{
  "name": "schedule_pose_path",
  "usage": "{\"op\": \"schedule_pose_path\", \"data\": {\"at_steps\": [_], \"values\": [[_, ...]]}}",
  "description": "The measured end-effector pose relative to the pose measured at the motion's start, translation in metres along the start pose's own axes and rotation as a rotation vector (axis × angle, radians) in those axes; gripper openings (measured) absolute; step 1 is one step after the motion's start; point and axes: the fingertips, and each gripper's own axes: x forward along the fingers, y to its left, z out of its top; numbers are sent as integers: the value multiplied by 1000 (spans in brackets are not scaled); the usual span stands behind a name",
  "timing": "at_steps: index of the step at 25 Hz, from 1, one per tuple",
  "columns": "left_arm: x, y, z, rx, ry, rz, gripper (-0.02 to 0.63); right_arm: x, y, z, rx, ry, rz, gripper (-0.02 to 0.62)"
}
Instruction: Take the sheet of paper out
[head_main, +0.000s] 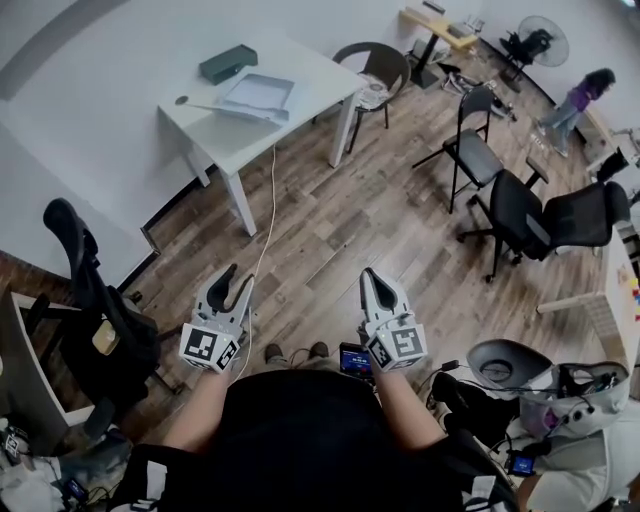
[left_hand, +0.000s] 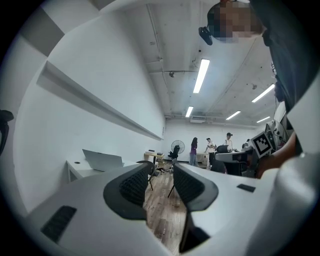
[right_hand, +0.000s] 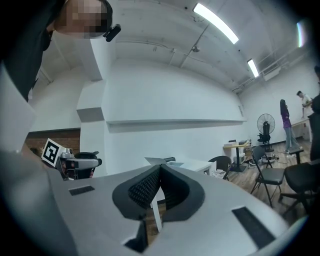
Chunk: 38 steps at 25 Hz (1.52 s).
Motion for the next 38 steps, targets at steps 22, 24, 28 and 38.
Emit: {"op": "schedule_pose_path", "data": {"at_steps": [22,24,28,38], "values": [[67,-64,7,27,3,8,141,-38,-100,4,4,-2,-22,12],[71,-69,7,23,4,7,141,-43,-107,0,14,0,-28,12],[81,-73,2,25,23,-4,141,-44,-121,-8,31,13,-47,12],[138,-38,-18,8,42,1,141,4,-158,-21,37,46,-60,11]]}}
